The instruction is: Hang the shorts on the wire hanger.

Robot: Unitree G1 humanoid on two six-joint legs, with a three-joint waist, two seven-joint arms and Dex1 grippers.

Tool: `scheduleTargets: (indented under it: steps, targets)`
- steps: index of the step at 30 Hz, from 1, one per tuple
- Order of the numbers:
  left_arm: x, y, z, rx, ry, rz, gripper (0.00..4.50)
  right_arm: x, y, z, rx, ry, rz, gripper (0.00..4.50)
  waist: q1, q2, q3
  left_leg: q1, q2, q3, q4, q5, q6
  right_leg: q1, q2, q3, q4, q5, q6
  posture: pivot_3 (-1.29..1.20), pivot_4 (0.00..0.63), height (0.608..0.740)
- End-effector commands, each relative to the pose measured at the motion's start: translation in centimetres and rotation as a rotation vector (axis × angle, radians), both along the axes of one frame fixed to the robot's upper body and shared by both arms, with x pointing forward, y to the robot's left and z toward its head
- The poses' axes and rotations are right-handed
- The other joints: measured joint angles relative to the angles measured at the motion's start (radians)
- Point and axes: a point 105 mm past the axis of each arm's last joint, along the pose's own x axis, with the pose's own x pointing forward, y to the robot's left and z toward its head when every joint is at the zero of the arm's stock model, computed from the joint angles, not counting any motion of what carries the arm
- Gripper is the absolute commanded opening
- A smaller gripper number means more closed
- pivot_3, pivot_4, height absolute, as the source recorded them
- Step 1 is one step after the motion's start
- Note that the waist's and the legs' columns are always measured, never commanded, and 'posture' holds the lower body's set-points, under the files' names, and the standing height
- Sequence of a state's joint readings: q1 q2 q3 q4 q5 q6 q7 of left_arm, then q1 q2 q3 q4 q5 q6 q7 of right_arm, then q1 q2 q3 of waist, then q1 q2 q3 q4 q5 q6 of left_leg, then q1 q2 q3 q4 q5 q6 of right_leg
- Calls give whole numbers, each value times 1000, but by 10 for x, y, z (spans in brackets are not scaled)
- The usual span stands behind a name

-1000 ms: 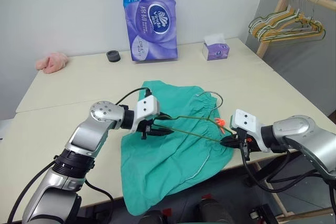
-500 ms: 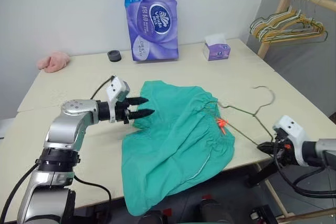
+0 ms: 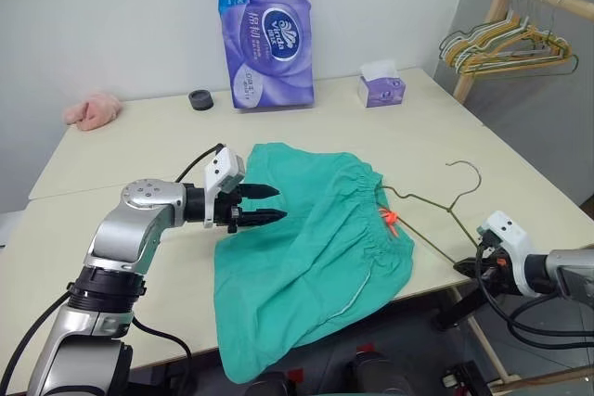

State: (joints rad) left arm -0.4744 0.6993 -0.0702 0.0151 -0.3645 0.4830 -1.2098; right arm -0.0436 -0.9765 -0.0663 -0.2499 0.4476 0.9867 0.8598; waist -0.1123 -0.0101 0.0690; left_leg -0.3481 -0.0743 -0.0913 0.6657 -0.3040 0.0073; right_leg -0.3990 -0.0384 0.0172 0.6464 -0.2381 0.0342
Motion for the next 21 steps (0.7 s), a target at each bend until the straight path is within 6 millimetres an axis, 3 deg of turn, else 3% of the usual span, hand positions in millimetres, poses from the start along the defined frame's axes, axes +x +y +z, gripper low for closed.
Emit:
scheduleTargets:
  steps: [1,7,15,21]
  targets:
    - [0,2,8,20,-67,2,2774,7,5,13,-10,-30,66,0,0,0,0,0,0,0,0,0,0,0,0,0,0,0,0,-216,40,740]
    - [14,14,15,18,-125,94,2774,26,12,23,38,-30,81,0,0,0,0,0,0,0,0,0,0,0,0,0,0,0,0,-209,37,740]
    - [25,23,28,6,-186,149,2774,59,15,9,65,69,66,0,1,0,0,-1,0,0,0,0,0,-1,0,0,0,1,-1,-179,32,740]
    - [25,27,29,5,-202,173,2774,56,17,3,109,184,63,0,5,1,-1,-6,0,-1,0,1,-2,-7,-1,-1,1,2,-2,-152,28,740]
